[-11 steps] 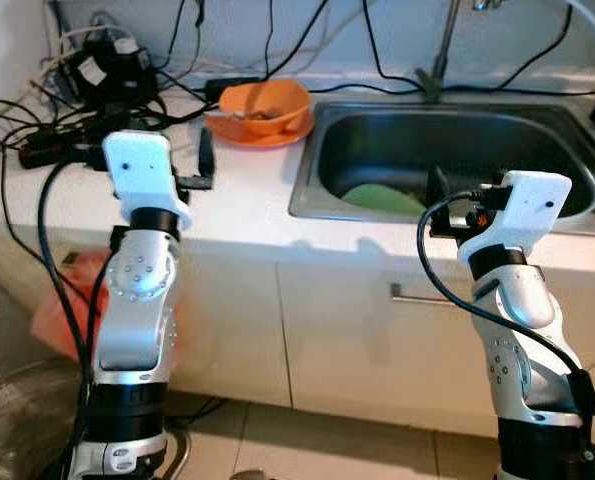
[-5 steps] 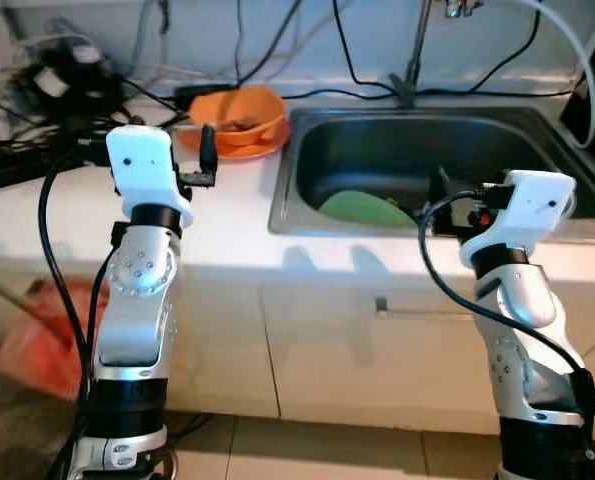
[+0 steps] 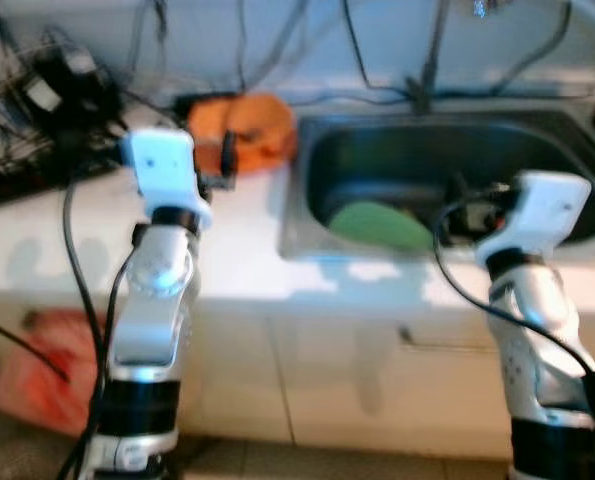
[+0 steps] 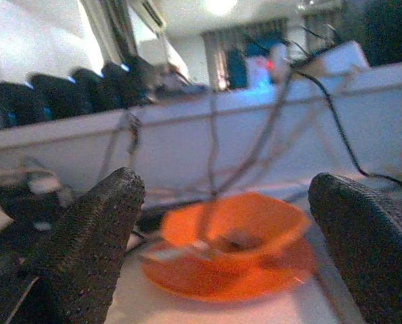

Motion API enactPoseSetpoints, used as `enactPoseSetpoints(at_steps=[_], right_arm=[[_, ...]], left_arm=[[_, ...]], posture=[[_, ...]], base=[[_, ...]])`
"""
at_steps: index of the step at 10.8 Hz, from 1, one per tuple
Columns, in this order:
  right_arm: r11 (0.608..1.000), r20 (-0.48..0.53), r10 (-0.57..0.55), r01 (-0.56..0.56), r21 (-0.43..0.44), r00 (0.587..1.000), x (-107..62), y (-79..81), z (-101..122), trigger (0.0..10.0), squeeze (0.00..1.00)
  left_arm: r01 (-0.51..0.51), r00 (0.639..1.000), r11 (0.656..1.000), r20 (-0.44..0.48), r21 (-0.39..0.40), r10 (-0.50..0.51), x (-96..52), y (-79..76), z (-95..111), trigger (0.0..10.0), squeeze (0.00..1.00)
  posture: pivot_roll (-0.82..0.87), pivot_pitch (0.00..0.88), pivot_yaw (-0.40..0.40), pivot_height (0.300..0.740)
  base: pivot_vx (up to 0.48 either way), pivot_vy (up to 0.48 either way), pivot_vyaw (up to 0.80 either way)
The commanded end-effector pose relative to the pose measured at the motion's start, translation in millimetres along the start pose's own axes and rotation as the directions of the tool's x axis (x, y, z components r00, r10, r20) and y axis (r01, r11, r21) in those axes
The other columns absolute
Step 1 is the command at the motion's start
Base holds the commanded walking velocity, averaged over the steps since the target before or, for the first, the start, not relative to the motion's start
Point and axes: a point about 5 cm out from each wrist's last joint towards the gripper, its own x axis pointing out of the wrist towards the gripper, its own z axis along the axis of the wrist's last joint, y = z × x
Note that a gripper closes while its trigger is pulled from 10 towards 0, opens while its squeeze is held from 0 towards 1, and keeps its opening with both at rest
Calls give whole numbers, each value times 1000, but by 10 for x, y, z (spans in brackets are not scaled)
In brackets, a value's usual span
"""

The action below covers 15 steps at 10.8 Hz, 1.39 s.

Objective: Kitchen organization

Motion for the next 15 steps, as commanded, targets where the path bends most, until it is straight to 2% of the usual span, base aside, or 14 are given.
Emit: enactPoseSetpoints(at_steps=[1,10,12,13,15], right_arm=[[999,7,38,-38,7,999,12,118,13,10000,0],[1000,1,15,-15,7,1000,19,110,-4,10000,0],[1000,5,4,-4,4,1000,13,92,1,10000,0],[1000,17,2,-2,-11,1000,27,77,27,10000,0],[1000,24,-1,2,-20,1000,53,40,53,10000,0]], left_arm=[[-44,999,999,-12,19,44,-11,129,-18,10000,0],[-3,999,1000,-46,-2,3,-31,59,-84,10000,0],[52,992,996,-108,-68,-60,-74,-47,-247,10000,0],[59,985,992,-157,-110,-76,-148,-70,-392,10000,0],[50,983,993,-173,-105,-68,-199,-46,-455,10000,0]], posture=[[70,0,61,740],[74,0,65,740],[65,0,70,740],[63,0,69,740],[65,0,61,740]], base=[[0,0,0],[0,0,-51],[0,0,-256],[0,0,0],[0,0,0]])
